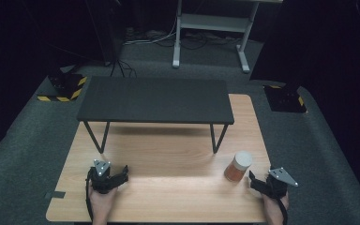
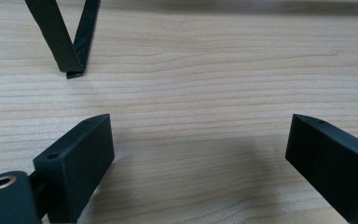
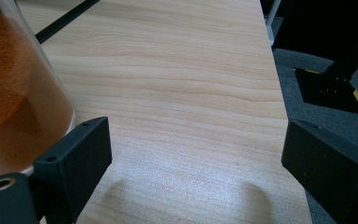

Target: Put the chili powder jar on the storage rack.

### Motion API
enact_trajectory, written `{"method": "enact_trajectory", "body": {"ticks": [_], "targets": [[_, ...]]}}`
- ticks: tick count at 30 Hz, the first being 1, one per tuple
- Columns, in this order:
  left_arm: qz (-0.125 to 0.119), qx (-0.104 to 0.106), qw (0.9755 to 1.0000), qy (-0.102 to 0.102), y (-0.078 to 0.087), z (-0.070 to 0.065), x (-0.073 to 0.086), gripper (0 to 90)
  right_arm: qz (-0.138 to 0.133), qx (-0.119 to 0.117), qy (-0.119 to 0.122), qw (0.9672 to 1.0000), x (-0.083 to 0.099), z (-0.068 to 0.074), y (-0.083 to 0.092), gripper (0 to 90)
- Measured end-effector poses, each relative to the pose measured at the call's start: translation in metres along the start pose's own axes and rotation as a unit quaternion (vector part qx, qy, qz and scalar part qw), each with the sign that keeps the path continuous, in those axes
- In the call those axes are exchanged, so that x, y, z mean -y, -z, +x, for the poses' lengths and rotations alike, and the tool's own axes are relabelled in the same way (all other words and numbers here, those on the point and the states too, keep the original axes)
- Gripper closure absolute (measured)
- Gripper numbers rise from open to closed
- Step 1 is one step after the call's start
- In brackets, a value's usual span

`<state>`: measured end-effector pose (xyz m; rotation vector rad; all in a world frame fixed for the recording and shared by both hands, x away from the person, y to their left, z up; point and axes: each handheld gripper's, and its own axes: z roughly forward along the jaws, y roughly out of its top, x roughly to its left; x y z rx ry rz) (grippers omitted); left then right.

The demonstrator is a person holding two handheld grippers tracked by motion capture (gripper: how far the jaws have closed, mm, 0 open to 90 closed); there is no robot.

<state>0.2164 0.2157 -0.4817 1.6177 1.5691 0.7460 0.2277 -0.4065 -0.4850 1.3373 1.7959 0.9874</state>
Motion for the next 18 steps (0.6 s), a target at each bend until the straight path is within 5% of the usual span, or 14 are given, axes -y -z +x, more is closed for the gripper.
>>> {"method": "enact_trajectory", "body": {"ticks": [18], "targets": [[0.000,-0.005,1.0000,-0.003,0.000,-0.002,0.000,8.1,-0.012,-0.058,0.039,0.9975,0.012,0.001,0.024,7.4]]}}
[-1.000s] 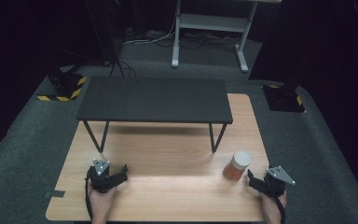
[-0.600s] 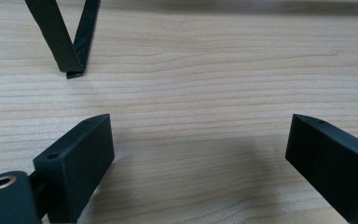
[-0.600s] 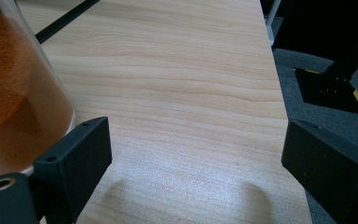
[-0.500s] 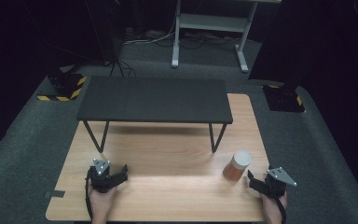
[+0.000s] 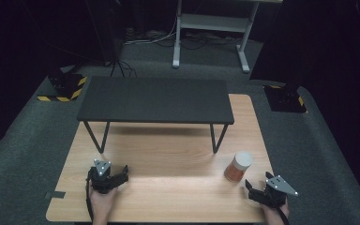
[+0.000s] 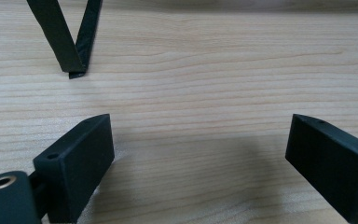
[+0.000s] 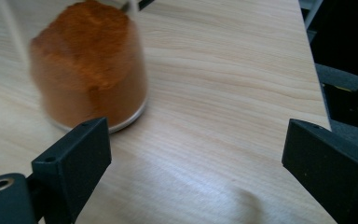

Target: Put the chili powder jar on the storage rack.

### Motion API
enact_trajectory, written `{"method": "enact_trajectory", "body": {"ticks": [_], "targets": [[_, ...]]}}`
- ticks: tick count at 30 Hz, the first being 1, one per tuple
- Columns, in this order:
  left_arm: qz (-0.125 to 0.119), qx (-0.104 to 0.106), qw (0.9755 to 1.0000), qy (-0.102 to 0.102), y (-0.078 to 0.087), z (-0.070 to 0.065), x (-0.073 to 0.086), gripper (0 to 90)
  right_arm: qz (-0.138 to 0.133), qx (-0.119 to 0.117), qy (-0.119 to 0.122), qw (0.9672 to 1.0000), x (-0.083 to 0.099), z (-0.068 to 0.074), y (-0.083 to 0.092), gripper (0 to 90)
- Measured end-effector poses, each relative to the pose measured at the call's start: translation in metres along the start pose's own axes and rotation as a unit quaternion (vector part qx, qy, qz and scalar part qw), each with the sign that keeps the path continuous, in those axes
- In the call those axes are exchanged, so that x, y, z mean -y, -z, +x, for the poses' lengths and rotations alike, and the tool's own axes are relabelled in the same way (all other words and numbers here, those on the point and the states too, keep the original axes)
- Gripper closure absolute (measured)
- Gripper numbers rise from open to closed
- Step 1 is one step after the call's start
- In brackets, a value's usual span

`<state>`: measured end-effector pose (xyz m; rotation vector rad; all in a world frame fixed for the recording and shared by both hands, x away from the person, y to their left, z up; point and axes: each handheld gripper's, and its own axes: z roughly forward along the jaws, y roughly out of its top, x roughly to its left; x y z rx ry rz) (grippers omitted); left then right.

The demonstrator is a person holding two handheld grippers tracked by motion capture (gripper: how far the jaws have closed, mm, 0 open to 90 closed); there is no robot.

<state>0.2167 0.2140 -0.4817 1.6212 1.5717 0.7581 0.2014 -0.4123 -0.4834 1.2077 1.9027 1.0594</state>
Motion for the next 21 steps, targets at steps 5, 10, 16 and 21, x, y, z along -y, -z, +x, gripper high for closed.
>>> {"method": "enact_trajectory", "body": {"ticks": [5,10,16,21], "targets": [[0.000,0.000,1.0000,0.000,0.000,0.000,0.000,8.1,-0.003,-0.019,0.001,0.9998,0.003,0.001,0.005,7.4],[0.000,0.000,1.0000,0.000,0.000,0.000,0.000,8.1,-0.017,-0.073,-0.020,0.9970,0.002,-0.005,0.009,7.2],[0.000,0.000,1.0000,0.000,0.000,0.000,0.000,8.1,-0.031,-0.095,-0.018,0.9948,-0.012,-0.005,0.004,7.2],[0.002,0.000,1.0000,-0.002,-0.001,-0.001,-0.001,8.1,-0.038,-0.100,-0.009,0.9942,-0.024,-0.004,-0.003,7.3]]}}
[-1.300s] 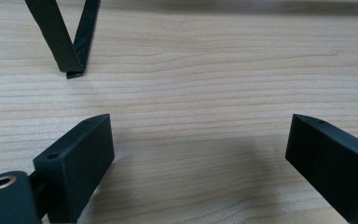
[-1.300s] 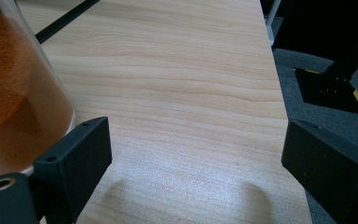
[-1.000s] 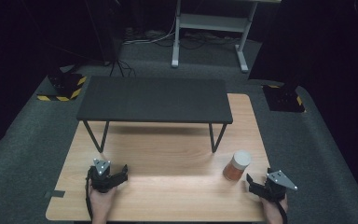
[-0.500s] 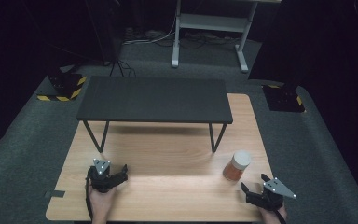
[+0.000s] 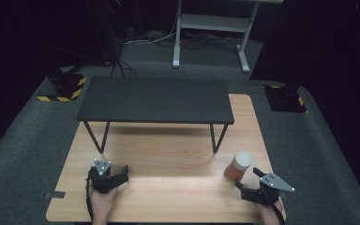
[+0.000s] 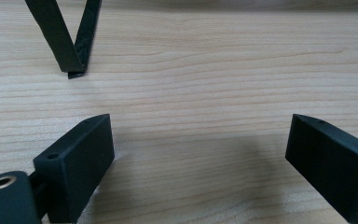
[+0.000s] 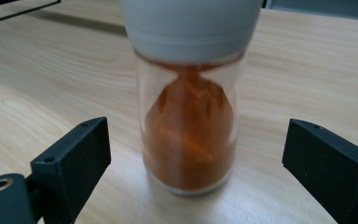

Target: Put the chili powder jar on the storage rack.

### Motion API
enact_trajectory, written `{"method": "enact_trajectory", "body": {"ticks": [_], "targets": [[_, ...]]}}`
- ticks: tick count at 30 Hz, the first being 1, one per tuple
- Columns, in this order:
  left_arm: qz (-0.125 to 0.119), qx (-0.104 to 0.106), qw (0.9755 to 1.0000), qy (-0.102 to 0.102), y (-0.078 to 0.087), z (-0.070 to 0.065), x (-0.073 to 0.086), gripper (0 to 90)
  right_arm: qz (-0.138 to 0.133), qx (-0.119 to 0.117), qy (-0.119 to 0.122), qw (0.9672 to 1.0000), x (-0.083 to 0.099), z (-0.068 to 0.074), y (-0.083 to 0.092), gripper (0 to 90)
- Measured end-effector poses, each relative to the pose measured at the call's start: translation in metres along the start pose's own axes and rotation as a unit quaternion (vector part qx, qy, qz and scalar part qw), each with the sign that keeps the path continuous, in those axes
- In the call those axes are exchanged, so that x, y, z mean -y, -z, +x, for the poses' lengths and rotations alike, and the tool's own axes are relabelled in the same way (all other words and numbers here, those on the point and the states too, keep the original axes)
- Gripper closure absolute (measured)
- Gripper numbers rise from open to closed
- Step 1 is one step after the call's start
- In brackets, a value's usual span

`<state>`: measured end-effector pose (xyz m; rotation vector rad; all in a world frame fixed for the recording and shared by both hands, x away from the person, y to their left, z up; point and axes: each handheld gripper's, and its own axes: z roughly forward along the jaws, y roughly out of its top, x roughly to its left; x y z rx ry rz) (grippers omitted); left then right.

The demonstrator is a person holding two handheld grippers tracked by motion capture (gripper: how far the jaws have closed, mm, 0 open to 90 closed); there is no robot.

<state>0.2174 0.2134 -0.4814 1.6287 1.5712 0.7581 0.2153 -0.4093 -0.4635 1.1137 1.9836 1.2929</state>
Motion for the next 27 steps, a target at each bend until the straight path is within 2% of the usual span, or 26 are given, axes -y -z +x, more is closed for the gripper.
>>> {"method": "enact_trajectory", "body": {"ticks": [12,27], "targets": [[0.000,0.000,1.0000,0.000,0.000,0.000,0.000,8.1,-0.006,-0.009,0.001,0.9999,-0.023,-0.007,-0.021,9.3],[-0.001,0.001,1.0000,0.000,0.000,0.000,0.000,8.1,-0.001,-0.030,0.000,0.9995,-0.030,-0.015,-0.034,18.4]]}}
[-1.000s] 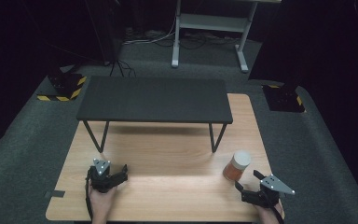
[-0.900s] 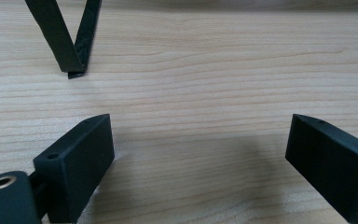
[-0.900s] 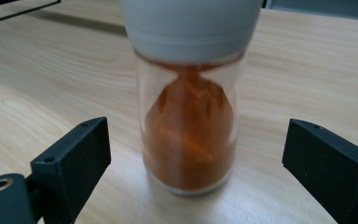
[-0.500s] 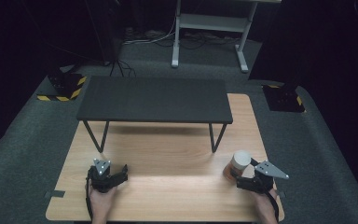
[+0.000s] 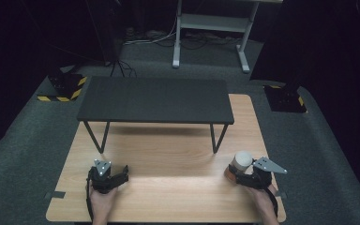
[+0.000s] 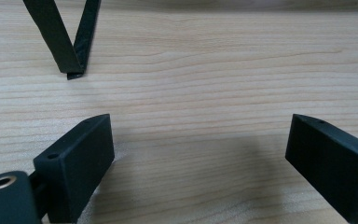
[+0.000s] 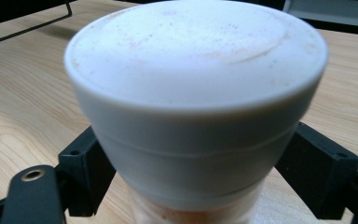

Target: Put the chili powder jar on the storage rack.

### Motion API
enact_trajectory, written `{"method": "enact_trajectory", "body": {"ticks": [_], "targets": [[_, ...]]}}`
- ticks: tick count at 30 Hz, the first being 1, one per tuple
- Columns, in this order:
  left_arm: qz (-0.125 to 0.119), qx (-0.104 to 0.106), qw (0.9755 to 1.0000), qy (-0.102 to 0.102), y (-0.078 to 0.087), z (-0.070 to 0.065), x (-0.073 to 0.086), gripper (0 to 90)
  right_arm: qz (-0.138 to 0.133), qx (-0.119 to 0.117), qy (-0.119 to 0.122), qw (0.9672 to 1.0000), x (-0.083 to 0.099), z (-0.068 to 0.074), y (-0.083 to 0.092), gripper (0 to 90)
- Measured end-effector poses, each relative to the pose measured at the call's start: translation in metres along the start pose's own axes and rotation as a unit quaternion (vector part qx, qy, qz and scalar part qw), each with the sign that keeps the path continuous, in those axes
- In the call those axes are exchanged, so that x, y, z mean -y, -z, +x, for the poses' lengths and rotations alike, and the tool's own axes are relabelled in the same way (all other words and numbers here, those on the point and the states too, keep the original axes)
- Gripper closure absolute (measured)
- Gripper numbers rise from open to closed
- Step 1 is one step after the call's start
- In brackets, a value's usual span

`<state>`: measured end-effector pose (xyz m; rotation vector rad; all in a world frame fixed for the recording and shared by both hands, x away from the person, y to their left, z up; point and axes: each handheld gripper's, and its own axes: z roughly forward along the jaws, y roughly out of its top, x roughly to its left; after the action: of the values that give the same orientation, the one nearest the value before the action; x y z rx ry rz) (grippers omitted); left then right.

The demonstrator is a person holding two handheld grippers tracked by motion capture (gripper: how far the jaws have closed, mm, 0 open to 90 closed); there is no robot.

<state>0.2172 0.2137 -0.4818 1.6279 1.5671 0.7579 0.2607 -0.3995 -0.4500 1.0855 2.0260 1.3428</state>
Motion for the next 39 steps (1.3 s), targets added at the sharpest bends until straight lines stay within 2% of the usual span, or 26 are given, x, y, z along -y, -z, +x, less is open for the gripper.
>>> {"method": "enact_trajectory", "body": {"ticks": [13,19,29,39], "targets": [[-0.002,0.001,1.0000,0.002,0.0000,0.0005,0.0005,8.1,-0.005,-0.013,-0.001,0.9999,0.0001,-0.0040,-0.0039,30.3],[-0.002,0.001,1.0000,0.003,0.0001,0.0007,0.0006,8.1,-0.007,-0.020,-0.007,0.9998,0.0010,-0.0070,-0.0050,31.3],[-0.002,0.001,1.0000,0.003,0.0002,0.0008,0.0006,8.1,-0.007,-0.016,0.012,0.9998,0.0004,-0.0048,-0.0046,33.5],[-0.002,0.001,1.0000,0.003,0.0002,0.0009,0.0005,8.1,-0.002,-0.013,0.018,0.9998,-0.0026,-0.0033,-0.0044,34.0]]}}
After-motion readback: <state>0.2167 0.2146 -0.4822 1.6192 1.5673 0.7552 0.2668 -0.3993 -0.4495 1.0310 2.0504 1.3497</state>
